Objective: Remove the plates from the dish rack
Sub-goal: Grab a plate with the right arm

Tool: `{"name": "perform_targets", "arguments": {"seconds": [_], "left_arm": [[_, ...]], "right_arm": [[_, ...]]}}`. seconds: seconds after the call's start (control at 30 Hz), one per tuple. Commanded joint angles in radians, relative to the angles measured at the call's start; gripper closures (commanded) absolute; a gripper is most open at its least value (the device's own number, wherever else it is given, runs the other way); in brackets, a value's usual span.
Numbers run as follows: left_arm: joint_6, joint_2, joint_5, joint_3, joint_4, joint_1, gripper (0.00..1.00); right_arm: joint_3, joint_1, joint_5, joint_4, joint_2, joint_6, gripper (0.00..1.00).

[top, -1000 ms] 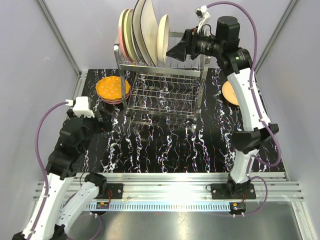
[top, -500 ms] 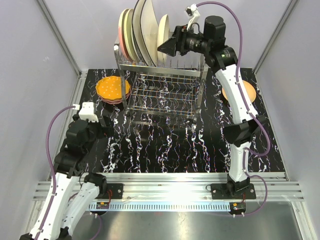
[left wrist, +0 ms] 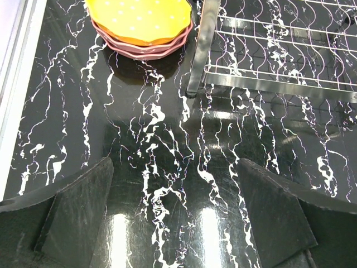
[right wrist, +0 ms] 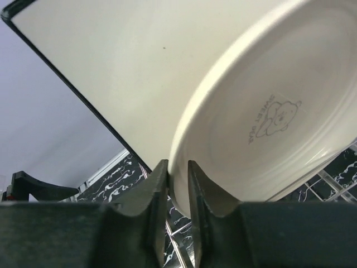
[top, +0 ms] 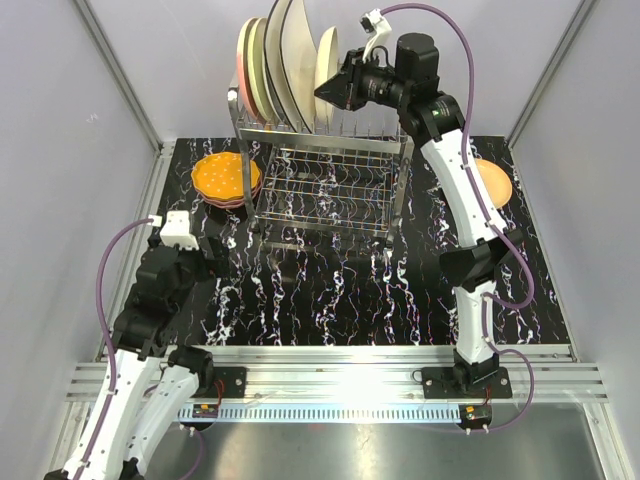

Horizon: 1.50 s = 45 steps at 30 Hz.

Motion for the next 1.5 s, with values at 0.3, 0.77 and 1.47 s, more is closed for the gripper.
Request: {"name": "perform_targets", "arguments": {"seconds": [0.3, 0.77, 1.47], "left_arm": [[-0.007, -0.032, 0.020, -0.016, 0.072, 0.004, 0.04], [-0.003, -0.040, 0.025, -0.022, 0.080, 0.004, 0.03], [0.008, -0.095, 0.045, -0.025, 0.086, 0.006, 0.01]], "right_arm": [[0.097, 0.004, 0.002, 0.077, -0.017, 0.094, 1.00], [0.194, 0.004, -0.075, 0.060, -0.055, 0.021, 1.00], [-0.483, -0.136, 0.190, -0.311, -0.797, -0.726, 1.00]]}}
